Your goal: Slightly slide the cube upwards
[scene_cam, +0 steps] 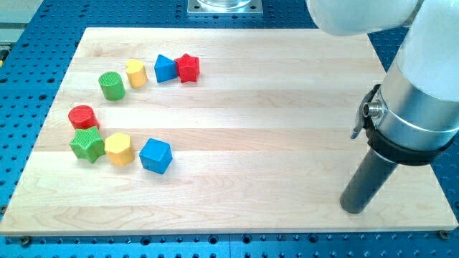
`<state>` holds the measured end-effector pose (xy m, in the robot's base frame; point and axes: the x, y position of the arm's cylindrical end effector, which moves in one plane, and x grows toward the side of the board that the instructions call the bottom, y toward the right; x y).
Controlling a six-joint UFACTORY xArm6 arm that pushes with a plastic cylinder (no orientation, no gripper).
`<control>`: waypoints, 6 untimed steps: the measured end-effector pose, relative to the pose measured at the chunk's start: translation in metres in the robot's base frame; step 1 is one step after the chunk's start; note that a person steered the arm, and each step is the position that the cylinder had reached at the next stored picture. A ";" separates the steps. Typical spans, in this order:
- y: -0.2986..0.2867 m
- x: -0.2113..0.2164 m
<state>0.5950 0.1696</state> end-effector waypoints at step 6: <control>-0.325 -0.011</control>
